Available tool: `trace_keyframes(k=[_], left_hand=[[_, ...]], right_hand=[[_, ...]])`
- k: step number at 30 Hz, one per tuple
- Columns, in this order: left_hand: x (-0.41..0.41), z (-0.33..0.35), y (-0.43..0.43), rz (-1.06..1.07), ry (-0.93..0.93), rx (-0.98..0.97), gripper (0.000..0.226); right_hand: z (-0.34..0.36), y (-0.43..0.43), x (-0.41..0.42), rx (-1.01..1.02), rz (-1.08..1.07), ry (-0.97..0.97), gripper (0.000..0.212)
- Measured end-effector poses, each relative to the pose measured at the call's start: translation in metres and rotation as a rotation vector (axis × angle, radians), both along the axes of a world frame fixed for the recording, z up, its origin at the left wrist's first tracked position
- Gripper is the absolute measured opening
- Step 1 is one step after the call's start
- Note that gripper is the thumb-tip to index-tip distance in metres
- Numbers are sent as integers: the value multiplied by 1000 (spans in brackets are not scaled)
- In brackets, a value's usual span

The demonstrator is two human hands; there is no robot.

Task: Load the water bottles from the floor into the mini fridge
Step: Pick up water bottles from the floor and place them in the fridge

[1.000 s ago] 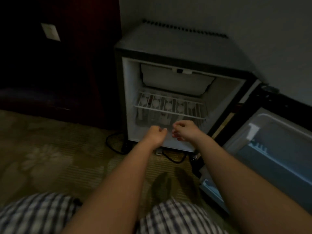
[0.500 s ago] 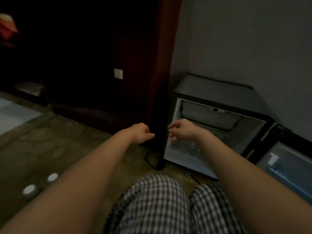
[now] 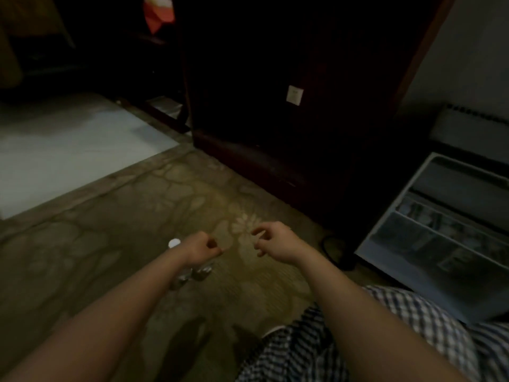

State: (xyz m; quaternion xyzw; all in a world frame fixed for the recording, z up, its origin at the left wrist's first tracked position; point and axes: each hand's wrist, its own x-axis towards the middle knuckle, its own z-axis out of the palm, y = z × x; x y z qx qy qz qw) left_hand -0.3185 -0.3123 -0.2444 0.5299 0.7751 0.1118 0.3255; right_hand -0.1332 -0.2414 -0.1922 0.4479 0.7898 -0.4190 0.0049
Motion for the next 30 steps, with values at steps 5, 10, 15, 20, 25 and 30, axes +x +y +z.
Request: trace_keyframes(k=[5,10,15,20,25,30], left_hand=[[-28,-49,-19,214,-216,-74,25],[-26,-90,-22,294,-391,-10,52],[-27,-129,-12,503,-477,155,65],[-29,-143,6,649,-475,282,59],[-30,-161,23,659,-472,251,75],[-33,-175,28,704,-466,210,76]], right_hand=[[-34,11,-42,28,12,8,33],[-75,20,-79,-12,46,-32,37],[-101,25,-107,-3,91,-68,52],[-112,29,-122,-47,130,-55,59],[-128,29,-133,-49,206,-32,66],[-146,31,-144,54,113,-17,50]])
